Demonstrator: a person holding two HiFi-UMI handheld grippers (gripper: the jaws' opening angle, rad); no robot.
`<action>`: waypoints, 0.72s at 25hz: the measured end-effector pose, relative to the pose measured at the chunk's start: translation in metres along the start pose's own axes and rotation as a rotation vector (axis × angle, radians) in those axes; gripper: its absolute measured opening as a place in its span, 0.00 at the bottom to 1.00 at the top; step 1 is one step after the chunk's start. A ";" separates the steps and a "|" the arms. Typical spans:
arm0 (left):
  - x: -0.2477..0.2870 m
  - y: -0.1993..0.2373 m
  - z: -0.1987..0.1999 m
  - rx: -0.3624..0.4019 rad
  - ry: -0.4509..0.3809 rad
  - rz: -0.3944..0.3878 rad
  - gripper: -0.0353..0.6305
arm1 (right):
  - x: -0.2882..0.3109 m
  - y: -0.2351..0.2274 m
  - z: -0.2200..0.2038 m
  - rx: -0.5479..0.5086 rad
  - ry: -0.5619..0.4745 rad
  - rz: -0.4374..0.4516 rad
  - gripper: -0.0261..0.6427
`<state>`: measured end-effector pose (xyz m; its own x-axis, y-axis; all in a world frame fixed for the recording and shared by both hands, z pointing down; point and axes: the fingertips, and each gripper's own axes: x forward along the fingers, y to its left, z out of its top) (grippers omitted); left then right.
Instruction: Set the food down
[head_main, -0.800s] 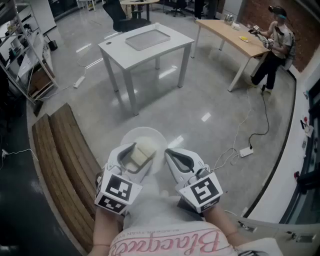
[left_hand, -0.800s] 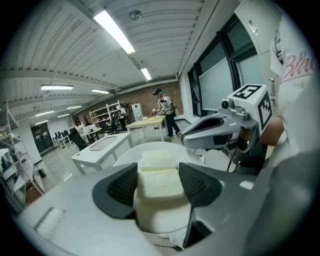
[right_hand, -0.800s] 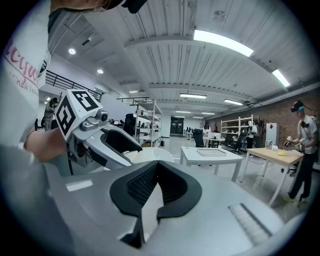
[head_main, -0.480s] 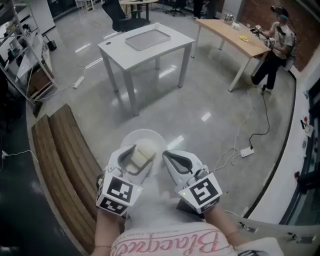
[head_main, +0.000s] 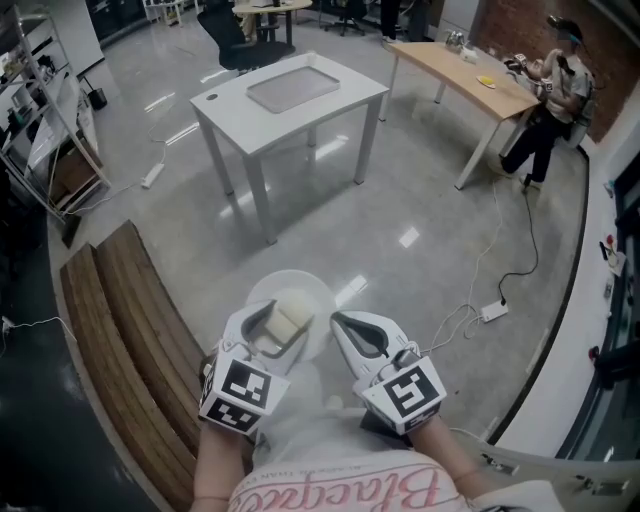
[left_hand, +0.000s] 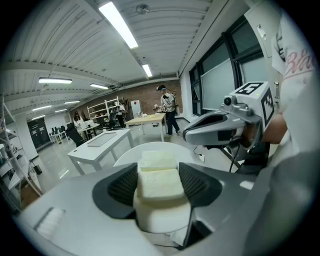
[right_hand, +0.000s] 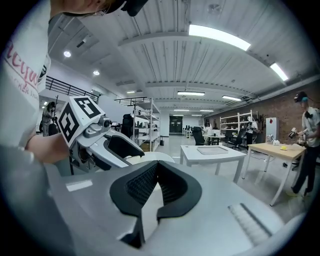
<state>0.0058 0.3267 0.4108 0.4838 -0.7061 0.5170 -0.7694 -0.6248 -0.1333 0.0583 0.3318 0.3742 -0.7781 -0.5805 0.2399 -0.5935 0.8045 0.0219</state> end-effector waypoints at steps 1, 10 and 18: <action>0.003 0.004 0.002 0.001 0.000 -0.004 0.44 | 0.003 -0.004 0.000 -0.001 0.002 -0.005 0.04; 0.039 0.038 0.019 -0.004 -0.002 -0.022 0.44 | 0.040 -0.034 0.005 0.008 0.036 0.011 0.04; 0.070 0.088 0.037 0.011 -0.023 -0.027 0.44 | 0.085 -0.072 0.018 0.002 0.032 -0.017 0.04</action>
<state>-0.0126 0.2101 0.4037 0.5141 -0.6963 0.5009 -0.7513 -0.6473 -0.1287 0.0315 0.2221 0.3757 -0.7609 -0.5899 0.2703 -0.6071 0.7943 0.0246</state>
